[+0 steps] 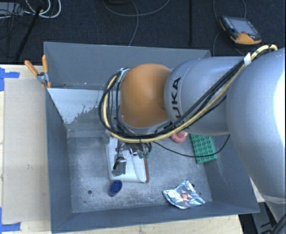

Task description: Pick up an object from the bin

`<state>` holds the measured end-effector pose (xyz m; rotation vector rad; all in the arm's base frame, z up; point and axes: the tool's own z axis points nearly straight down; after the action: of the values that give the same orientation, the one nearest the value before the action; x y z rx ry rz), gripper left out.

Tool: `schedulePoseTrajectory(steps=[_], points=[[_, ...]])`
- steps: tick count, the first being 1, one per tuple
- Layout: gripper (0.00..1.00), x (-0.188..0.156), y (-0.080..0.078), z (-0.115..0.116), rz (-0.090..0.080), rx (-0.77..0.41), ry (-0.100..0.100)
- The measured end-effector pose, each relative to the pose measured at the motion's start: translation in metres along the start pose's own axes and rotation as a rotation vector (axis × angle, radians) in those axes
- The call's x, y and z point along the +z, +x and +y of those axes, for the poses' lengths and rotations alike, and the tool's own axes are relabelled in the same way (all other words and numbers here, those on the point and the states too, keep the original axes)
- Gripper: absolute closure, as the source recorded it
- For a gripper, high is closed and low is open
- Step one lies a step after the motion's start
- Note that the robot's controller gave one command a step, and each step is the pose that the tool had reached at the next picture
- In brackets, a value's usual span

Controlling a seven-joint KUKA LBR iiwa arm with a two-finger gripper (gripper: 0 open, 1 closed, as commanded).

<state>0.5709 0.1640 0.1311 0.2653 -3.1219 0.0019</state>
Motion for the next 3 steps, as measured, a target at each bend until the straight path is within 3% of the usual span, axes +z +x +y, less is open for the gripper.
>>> schedulePoseTrajectory(steps=[1, 2, 3], points=[[0.00, 0.060, 0.039, -0.003, -0.009, -0.240, 0.000], [0.00, 0.059, -0.020, -0.050, -0.012, -0.364, -0.001], [1.00, 0.058, -0.020, -0.046, -0.012, -0.363, -0.007]])
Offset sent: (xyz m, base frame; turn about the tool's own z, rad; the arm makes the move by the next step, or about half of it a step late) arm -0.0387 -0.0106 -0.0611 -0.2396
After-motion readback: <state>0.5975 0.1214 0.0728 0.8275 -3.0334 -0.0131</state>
